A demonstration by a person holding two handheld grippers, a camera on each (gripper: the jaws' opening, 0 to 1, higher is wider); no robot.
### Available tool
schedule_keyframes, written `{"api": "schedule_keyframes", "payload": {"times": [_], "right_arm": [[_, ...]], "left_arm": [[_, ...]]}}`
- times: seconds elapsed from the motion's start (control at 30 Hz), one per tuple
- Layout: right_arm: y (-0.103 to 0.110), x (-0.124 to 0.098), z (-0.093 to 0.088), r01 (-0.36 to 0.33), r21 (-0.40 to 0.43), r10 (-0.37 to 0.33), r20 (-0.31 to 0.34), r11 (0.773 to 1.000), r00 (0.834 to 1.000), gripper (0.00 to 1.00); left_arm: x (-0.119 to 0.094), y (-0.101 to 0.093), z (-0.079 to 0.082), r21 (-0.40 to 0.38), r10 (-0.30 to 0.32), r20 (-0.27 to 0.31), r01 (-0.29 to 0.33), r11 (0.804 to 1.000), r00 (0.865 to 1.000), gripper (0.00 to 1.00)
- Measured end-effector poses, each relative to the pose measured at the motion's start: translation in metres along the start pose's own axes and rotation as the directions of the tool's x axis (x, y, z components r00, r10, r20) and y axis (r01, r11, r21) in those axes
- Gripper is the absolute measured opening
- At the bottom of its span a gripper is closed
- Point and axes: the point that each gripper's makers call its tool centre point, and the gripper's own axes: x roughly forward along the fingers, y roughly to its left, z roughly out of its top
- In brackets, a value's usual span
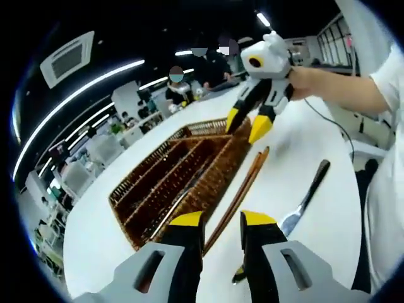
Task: Arrange the knives, forks, and spoons in their matching storage slots by inserting each utensil handle-first until every utensil is classified and aligned in the correct compartment
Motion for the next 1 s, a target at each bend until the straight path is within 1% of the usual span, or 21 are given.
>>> {"api": "schedule_keyframes", "payload": {"times": [0.13,0.27,0.4,0.5,0.7,0.83,1.0], "right_arm": [[0.006,-0.001,-0.001,0.000,0.007,0.000,0.010,1.000,1.000,0.35],[0.015,-0.001,-0.005,-0.003,0.007,0.003,0.016,1.000,1.000,0.37],[0.020,-0.003,-0.006,-0.006,0.019,0.006,0.028,1.000,1.000,0.38],[0.029,-0.006,-0.004,-0.028,0.036,0.026,0.050,0.999,0.998,0.40],[0.038,-0.009,-0.005,-0.028,0.030,0.026,0.052,0.999,0.998,0.41],[0.045,-0.008,-0.009,-0.034,0.027,0.032,0.048,0.999,0.998,0.43],[0.058,-0.008,-0.011,-0.050,0.026,0.049,0.052,0.998,0.997,0.43]], "left_arm": [[-0.003,-0.003,-0.002,-0.019,-0.002,0.011,0.003,1.000,1.000,0.21],[-0.006,-0.008,-0.004,-0.060,-0.012,0.034,0.014,0.998,0.999,0.22],[-0.008,-0.011,-0.006,-0.071,-0.011,0.039,0.013,0.997,0.999,0.24],[-0.010,-0.014,-0.009,-0.084,-0.013,0.047,0.017,0.996,0.999,0.25],[-0.014,-0.016,-0.014,-0.104,-0.012,0.052,0.017,0.994,0.999,0.25],[-0.015,-0.018,-0.017,-0.112,-0.017,0.051,0.023,0.993,0.999,0.26],[-0.014,-0.028,-0.023,-0.106,-0.041,0.041,0.045,0.993,0.998,0.27]]}}
